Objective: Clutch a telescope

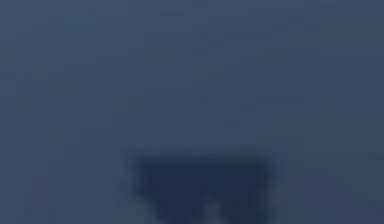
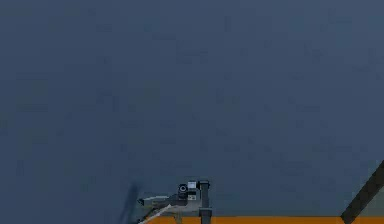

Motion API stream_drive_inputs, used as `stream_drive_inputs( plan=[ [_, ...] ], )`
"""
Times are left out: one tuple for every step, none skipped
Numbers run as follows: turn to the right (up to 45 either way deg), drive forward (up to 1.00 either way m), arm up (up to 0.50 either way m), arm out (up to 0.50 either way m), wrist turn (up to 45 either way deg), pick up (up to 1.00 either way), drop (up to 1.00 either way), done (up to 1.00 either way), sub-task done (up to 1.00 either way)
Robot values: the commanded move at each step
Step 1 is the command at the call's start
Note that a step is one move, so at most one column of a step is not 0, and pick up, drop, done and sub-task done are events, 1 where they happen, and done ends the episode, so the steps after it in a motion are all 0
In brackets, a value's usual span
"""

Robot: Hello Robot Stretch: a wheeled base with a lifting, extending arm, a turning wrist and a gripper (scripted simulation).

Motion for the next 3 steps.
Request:
stream_drive_inputs(
  plan=[
    [0.0, 0.0, 0.0, 0.0, 45.0, 0.0, 0.0, 0.0, 0.0],
    [0.0, 0.0, 0.0, 0.0, 30.0, 0.0, 0.0, 0.0, 0.0],
    [0.0, 0.0, -0.3, 0.0, 0.0, 0.0, 0.0, 0.0, 0.0]
  ],
)
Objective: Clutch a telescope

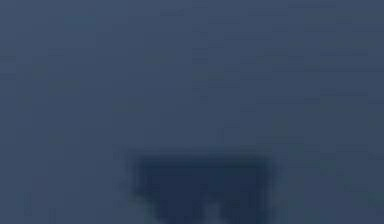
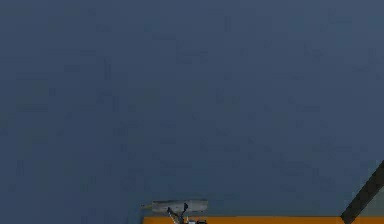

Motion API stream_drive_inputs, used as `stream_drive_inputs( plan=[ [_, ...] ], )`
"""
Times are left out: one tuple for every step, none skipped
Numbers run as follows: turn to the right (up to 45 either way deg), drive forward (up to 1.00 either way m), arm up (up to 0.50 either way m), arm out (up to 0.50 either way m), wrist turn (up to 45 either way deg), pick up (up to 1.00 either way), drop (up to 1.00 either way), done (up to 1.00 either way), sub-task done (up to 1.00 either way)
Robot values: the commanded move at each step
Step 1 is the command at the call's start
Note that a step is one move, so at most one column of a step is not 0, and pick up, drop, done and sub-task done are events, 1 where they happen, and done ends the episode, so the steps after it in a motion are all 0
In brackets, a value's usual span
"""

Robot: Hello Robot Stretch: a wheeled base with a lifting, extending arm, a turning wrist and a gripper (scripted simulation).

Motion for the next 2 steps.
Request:
stream_drive_inputs(
  plan=[
    [0.0, 0.0, 0.0, 0.0, 0.0, 1.0, 0.0, 0.0, 0.0],
    [0.0, 0.0, 0.1, 0.0, 0.0, 0.0, 0.0, 0.0, 0.0]
  ],
)
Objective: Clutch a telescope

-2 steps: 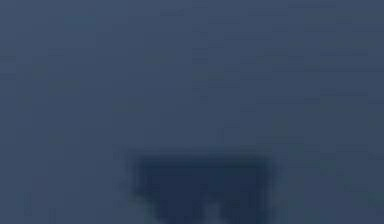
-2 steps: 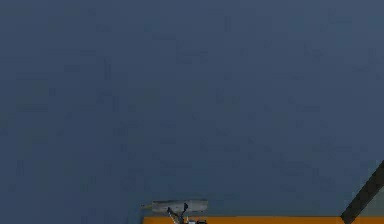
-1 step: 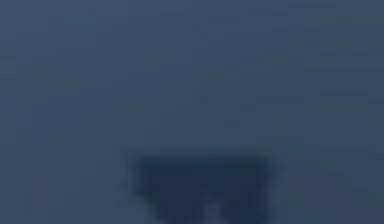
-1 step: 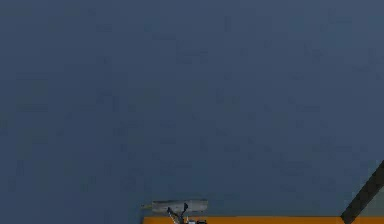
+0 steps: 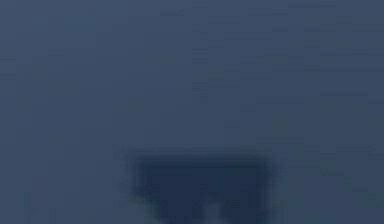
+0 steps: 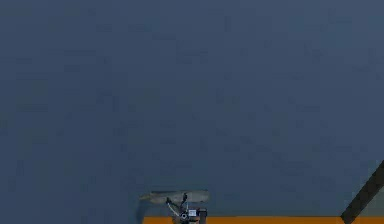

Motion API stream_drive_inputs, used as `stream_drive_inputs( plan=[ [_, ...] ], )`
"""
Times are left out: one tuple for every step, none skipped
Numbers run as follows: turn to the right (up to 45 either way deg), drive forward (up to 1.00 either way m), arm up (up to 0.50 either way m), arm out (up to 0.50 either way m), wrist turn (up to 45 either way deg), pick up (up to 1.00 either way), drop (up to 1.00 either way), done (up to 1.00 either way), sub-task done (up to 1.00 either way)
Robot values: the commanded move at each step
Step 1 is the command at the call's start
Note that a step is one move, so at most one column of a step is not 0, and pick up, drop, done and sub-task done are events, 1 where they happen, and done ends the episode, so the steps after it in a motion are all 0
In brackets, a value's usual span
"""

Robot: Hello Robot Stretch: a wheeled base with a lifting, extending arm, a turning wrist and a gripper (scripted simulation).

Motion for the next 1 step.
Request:
stream_drive_inputs(
  plan=[
    [0.0, 0.0, 0.0, 0.0, 0.0, 0.0, 0.0, 1.0, 0.0]
  ],
)
